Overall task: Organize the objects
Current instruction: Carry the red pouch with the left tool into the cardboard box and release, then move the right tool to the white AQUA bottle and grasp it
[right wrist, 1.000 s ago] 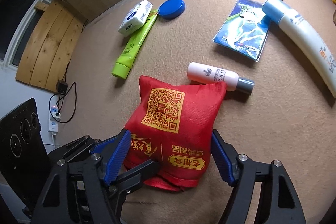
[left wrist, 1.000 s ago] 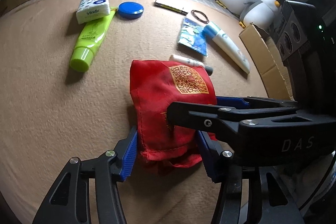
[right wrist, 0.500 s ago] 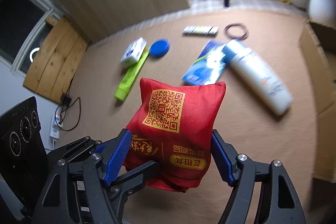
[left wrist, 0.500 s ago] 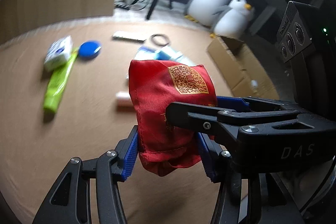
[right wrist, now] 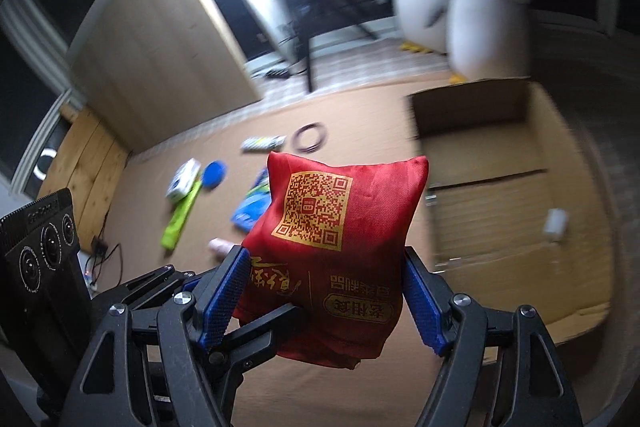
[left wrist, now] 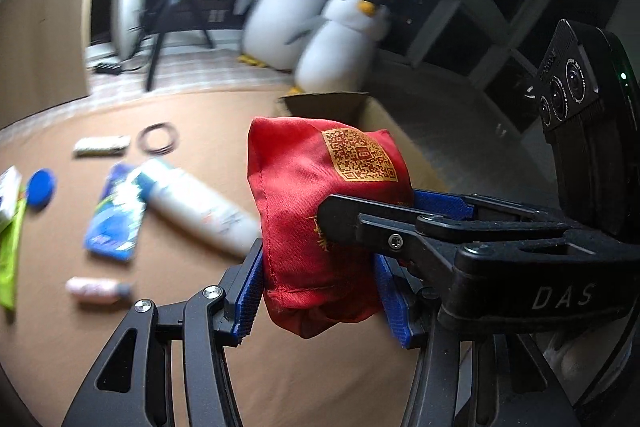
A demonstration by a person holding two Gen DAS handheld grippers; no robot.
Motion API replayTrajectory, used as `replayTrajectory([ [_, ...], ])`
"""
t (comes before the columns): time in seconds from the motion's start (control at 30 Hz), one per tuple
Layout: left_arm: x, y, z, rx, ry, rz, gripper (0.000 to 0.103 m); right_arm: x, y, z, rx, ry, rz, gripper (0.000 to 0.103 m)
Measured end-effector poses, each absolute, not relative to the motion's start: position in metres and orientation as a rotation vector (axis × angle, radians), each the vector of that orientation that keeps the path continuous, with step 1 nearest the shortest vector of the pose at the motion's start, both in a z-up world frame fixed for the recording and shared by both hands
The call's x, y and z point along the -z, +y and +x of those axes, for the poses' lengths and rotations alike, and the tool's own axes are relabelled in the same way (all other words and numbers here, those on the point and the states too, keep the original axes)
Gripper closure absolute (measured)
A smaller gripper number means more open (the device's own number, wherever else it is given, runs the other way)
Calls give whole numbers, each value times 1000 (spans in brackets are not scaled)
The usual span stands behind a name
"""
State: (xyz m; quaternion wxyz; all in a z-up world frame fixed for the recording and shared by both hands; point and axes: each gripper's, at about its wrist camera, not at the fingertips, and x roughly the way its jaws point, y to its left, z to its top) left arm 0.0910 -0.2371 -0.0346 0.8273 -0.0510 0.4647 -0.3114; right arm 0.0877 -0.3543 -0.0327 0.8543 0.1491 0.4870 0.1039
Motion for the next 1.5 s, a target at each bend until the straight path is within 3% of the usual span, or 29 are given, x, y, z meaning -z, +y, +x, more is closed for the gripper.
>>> replayTrajectory([
  [0.33, 49, -331, 114, 746, 1013, -91, 47, 40, -429, 89, -107, 1022, 352, 31],
  [0.67, 61, -356, 122, 752, 1043, -38, 44, 41, -457, 89, -20, 1008, 322, 31],
  [0.77, 60, -350, 122, 739, 1040, -33, 39, 40, -461, 88, 12, 999, 321, 28],
  [1.07, 50, -313, 113, 696, 1028, -38, 39, 40, -445, 84, 6, 998, 323, 27],
  [1.5, 45, -176, 103, 494, 1029, -119, 39, 27, -362, 76, -107, 947, 274, 27],
])
